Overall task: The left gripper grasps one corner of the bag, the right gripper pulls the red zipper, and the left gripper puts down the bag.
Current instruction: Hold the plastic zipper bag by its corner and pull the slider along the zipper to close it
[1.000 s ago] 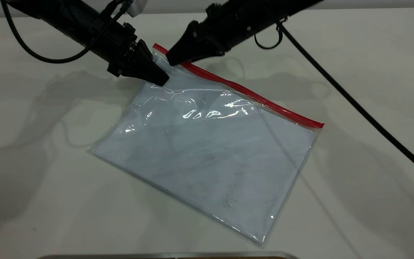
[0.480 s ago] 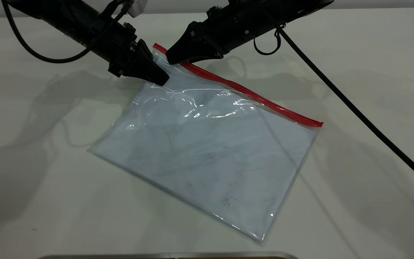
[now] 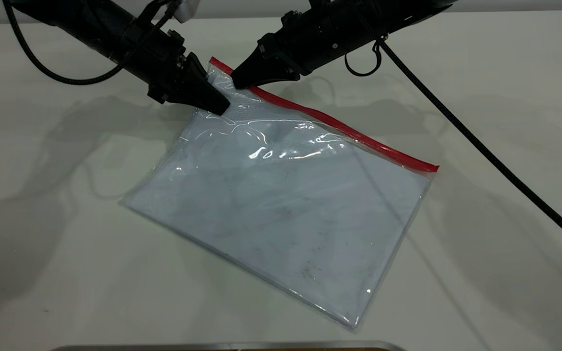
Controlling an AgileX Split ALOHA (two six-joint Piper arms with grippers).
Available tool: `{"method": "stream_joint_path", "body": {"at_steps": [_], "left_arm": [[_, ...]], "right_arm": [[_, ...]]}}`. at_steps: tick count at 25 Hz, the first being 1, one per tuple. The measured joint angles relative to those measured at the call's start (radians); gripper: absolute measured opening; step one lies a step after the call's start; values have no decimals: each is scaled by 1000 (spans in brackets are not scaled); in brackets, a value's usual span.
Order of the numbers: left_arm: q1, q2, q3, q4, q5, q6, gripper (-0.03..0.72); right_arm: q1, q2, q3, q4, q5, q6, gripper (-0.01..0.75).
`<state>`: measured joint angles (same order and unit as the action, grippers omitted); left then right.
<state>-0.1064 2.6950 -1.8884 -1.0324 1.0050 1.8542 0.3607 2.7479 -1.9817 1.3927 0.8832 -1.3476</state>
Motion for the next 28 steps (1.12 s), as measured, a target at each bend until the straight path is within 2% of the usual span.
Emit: {"method": "stream_joint_path", "body": {"at_steps": [8, 17, 28], "left_arm": [[10, 0, 0, -34, 6, 0, 53], [77, 1, 0, -211, 115, 40, 53], [96, 18, 3, -365, 137, 118, 53]], "right_arm": [[-10, 0, -1, 4, 5, -18, 34], [-58, -8, -12, 11, 49, -25, 34], [-92, -9, -16, -55, 56, -25, 34]]}}
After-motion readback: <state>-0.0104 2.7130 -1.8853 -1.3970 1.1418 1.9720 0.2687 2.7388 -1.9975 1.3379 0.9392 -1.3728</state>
